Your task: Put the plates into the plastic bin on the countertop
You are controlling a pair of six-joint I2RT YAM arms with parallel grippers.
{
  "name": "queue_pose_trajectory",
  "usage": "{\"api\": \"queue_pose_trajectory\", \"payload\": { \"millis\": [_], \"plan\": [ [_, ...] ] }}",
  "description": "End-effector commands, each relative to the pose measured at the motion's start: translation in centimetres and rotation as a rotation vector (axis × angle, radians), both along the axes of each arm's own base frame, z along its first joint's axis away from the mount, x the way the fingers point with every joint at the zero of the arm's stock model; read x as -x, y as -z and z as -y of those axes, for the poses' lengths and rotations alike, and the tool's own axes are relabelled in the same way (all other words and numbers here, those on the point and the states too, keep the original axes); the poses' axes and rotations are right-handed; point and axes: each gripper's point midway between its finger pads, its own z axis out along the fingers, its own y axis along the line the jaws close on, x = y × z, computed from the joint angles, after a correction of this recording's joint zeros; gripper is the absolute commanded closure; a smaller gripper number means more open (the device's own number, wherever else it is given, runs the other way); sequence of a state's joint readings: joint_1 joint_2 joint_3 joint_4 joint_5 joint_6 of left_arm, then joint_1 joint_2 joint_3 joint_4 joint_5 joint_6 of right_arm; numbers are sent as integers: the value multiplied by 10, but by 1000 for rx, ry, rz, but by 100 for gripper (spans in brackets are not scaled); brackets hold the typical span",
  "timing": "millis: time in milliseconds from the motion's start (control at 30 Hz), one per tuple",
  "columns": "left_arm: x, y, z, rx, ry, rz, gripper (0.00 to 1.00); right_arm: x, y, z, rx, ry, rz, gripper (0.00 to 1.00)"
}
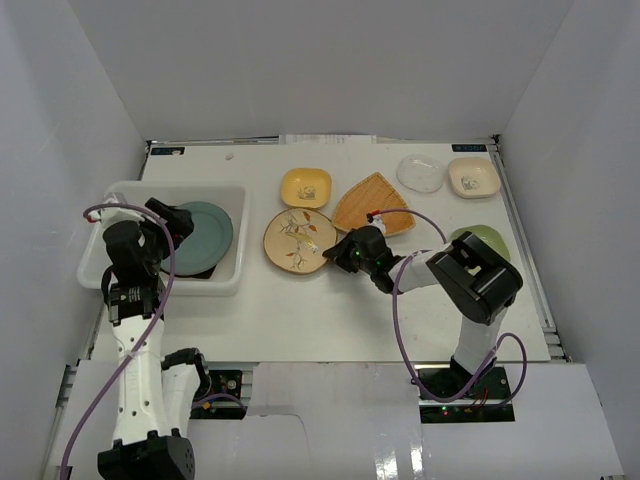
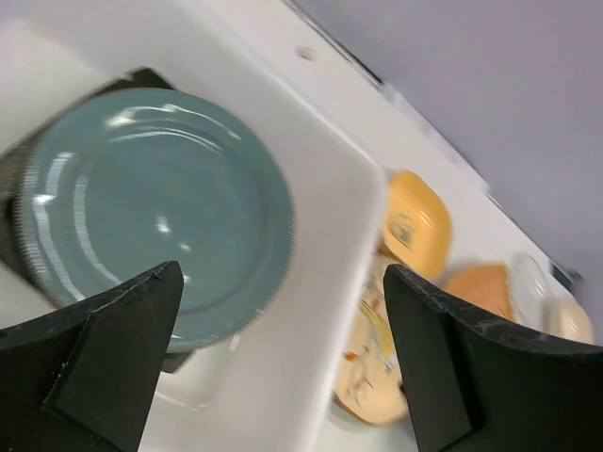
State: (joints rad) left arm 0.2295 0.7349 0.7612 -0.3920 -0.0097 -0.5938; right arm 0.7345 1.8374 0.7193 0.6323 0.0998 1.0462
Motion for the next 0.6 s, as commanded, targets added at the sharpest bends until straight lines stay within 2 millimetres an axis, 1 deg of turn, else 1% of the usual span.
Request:
{"api": "queue_pose_trajectory", "payload": {
  "millis": [0,33,67,100,133,167,200,233,267,300,333,367,400,433,467,500,533,567],
  "plan": [
    [4,-28,63,62,346,75,2,1,-14,-7,-46,7,25,90],
    [8,-30,75,77,416,76,2,4,-16,-5,-52,6,24,92],
    [11,-25,80,76,448,52,2,13,-18,-6,-58,-9,25,92],
    [13,-25,84,77,472,47,2,17,-34,-6,-92,-16,54,92],
    [17,-26,92,79,518,46,2,34,-44,-3,-117,-33,66,92],
    [19,-26,97,86,545,46,2,41,-31,5,-93,-30,43,92],
    [21,-27,102,89,569,51,2,50,-52,4,-132,-45,80,92],
    [23,-30,106,92,589,62,2,64,-45,16,-117,-48,71,92],
    [28,-35,117,101,648,79,2,70,-49,21,-111,-52,90,92],
    [30,-39,122,103,679,92,2,75,-56,27,-116,-49,113,92],
    [33,-47,128,112,707,116,2,81,-71,40,-119,-38,141,92],
    [38,-58,140,118,773,152,2,79,-81,48,-108,-12,176,92],
    [42,-66,147,140,805,172,2,80,-113,54,-127,-14,266,92],
    [45,-85,152,130,842,229,2,82,-115,63,-86,-9,271,92],
    [51,-96,160,134,885,258,2,76,-142,63,-98,7,324,92],
    [58,-108,168,138,934,287,2,76,-167,66,-101,-1,390,92],
    [62,-119,172,146,957,311,2,74,-180,65,-96,-7,413,92],
    [69,-141,177,121,988,368,2,73,-209,58,-118,-28,449,92]
  ]
}}
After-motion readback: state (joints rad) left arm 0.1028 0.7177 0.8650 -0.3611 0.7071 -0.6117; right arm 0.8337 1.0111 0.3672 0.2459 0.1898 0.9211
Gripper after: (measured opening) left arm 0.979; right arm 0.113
